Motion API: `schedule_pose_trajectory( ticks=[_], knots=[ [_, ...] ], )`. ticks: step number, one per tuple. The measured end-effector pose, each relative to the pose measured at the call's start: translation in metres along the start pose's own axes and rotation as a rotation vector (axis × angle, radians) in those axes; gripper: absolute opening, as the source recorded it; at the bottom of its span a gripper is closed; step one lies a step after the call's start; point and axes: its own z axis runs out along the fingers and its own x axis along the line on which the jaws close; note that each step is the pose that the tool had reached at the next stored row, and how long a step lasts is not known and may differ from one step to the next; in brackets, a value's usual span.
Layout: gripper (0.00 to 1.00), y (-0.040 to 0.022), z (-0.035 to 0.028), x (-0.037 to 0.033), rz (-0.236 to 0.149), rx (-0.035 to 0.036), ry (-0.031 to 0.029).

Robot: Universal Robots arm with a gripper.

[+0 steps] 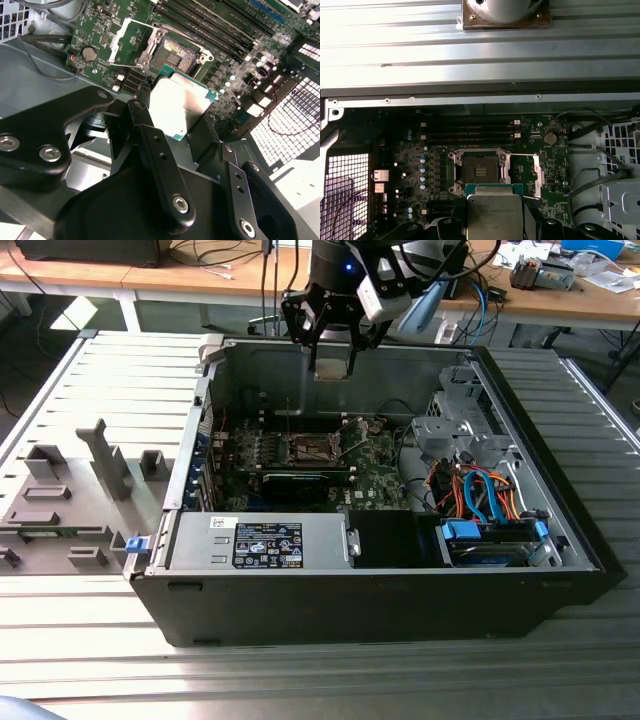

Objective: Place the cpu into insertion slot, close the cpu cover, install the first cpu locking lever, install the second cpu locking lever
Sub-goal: 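Place the cpu into insertion slot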

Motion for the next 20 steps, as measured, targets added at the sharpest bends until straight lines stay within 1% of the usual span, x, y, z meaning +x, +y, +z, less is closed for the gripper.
schedule_pose_trajectory(
  ticks=[20],
  knots=[
    [0.54, -0.0003, 0.0053, -0.0001, 0.000, 0.0000, 0.0000]
  ],
)
